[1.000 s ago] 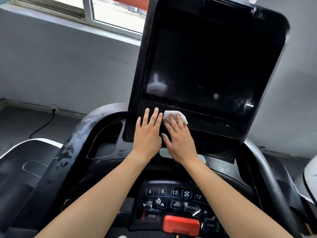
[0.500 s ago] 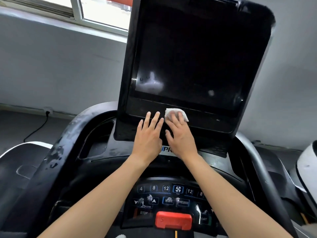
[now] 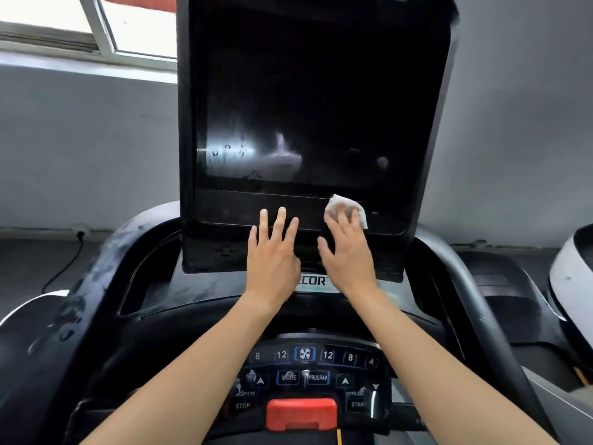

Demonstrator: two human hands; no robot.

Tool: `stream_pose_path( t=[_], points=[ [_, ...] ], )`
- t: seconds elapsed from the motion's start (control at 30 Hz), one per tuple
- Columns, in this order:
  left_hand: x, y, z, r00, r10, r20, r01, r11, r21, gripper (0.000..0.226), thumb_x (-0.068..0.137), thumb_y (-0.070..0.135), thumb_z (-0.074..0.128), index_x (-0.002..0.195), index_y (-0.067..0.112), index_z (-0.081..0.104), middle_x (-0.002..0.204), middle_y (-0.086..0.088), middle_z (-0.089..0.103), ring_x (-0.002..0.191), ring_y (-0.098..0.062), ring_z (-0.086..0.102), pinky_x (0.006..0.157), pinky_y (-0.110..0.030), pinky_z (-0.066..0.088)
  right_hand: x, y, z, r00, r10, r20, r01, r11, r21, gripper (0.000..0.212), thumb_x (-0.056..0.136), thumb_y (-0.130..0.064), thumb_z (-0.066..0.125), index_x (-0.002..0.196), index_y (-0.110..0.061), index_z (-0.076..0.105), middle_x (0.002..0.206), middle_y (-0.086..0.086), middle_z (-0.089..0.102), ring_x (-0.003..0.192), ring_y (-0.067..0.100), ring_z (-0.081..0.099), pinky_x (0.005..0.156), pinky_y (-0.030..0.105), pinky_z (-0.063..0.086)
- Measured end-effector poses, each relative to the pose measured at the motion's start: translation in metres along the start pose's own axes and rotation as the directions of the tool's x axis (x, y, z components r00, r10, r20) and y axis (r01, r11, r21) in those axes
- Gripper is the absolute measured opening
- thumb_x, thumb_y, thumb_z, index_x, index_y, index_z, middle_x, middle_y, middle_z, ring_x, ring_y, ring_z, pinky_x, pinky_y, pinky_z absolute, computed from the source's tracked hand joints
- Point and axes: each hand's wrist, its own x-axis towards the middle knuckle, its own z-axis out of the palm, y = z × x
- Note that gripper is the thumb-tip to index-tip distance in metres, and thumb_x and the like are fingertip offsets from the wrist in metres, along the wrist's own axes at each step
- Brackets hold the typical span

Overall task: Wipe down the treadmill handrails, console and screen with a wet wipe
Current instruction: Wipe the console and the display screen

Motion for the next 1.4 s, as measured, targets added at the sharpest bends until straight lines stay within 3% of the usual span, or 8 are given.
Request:
stream_pose_path(
  t=[0.07,0.13,0.37,0.6,0.9,1.2,1.4],
  points=[
    [0.002,0.007,0.001,1.0,-0.024,-0.012,0.024,1.0,-0.008,0.074,0.093,0.026,0.064,0.16,0.019,0.032,0.169,-0.013,0.023,0.157,-0.042,0.01,0.123,-0.055,0.026,-0.001,0.004,0.0,0.977,-0.197,0.087,0.207,0.971,-0.123,0.059,0.103,-0.036,0.053,0.159,-0.024,0.036,0.17,-0.007,0.018,0.159,0.019,0.002,0.126,0.039,0.027],
    [0.004,0.011,0.002,0.999,-0.042,-0.014,0.042,0.999,-0.006,0.075,0.093,0.026,0.064,0.16,0.02,0.031,0.168,-0.014,0.025,0.156,-0.044,0.013,0.123,-0.055,0.028,0.004,0.016,-0.004,0.96,-0.267,0.08,0.277,0.944,-0.18,0.056,0.102,-0.033,0.055,0.156,-0.025,0.041,0.169,-0.006,0.023,0.159,0.018,0.007,0.125,0.042,0.027],
    [0.007,0.015,0.003,0.998,-0.065,0.023,0.064,0.996,0.059,0.079,0.094,0.03,0.061,0.163,0.02,0.023,0.168,-0.016,0.021,0.155,-0.045,0.012,0.123,-0.055,0.027,0.012,0.024,-0.011,0.978,0.028,-0.206,-0.037,0.998,-0.041,0.05,0.104,-0.028,0.053,0.152,-0.017,0.048,0.164,0.0,0.036,0.158,0.022,0.016,0.122,0.042,0.034],
    [0.006,0.01,0.0,0.999,-0.029,0.023,0.026,0.995,0.095,0.08,0.093,0.031,0.062,0.163,0.022,0.024,0.167,-0.014,0.024,0.155,-0.043,0.017,0.121,-0.054,0.03,0.011,0.019,-0.007,0.97,-0.136,-0.201,0.109,0.985,-0.136,0.052,0.098,-0.022,0.06,0.148,-0.01,0.051,0.157,0.007,0.045,0.154,0.025,0.027,0.12,0.042,0.037],
    [0.006,0.008,-0.003,0.999,-0.031,0.021,0.03,0.997,0.078,0.077,0.092,0.029,0.062,0.162,0.023,0.028,0.166,-0.014,0.028,0.154,-0.043,0.02,0.12,-0.053,0.031,0.023,0.005,-0.011,0.96,-0.041,-0.276,0.027,0.998,-0.054,0.044,0.095,-0.025,0.063,0.135,-0.009,0.058,0.142,0.005,0.053,0.143,0.024,0.038,0.112,0.042,0.045],
    [0.007,0.013,-0.001,0.999,-0.048,0.017,0.046,0.996,0.081,0.077,0.092,0.03,0.062,0.161,0.022,0.029,0.166,-0.015,0.028,0.153,-0.044,0.019,0.121,-0.056,0.029,0.019,0.006,-0.011,0.974,-0.142,-0.177,0.106,0.975,-0.195,0.059,0.094,-0.027,0.064,0.147,-0.009,0.049,0.148,0.006,0.049,0.145,0.026,0.036,0.119,0.043,0.038],
    [0.007,0.011,-0.002,0.998,-0.052,0.018,0.051,0.997,0.061,0.076,0.092,0.029,0.062,0.161,0.023,0.03,0.166,-0.013,0.029,0.154,-0.042,0.02,0.121,-0.055,0.029,0.018,-0.002,-0.005,0.977,-0.042,-0.211,0.01,0.989,-0.148,0.06,0.095,-0.029,0.062,0.149,-0.009,0.046,0.15,0.005,0.047,0.147,0.026,0.032,0.117,0.043,0.04]
  ],
)
